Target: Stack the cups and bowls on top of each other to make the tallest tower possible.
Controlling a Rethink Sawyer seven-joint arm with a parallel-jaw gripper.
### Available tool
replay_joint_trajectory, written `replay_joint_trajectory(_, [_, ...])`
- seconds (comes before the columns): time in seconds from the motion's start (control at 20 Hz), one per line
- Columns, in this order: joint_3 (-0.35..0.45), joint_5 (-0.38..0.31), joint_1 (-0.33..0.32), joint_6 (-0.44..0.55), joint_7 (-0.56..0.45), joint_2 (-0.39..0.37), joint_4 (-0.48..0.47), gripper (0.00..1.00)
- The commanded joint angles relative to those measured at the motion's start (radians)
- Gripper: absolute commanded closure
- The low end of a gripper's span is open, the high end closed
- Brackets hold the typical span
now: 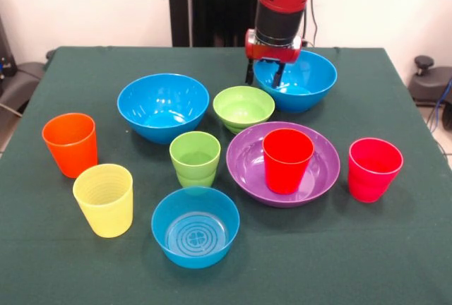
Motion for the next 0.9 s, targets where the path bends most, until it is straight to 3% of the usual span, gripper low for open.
replay_joint_trajectory(0.05, [0.084,-0.040,0.008,0.020,0.052,0.003,-0.030,0.00])
replay_joint_trajectory(0.2, [0.076,-0.033,0.012,0.019,0.063,0.003,-0.026,0.00])
replay_joint_trajectory(0.25, [0.073,-0.030,0.014,0.023,0.064,0.001,-0.031,1.00])
replay_joint_trajectory(0.9, [0.082,-0.023,0.008,0.036,0.067,0.003,-0.028,1.00])
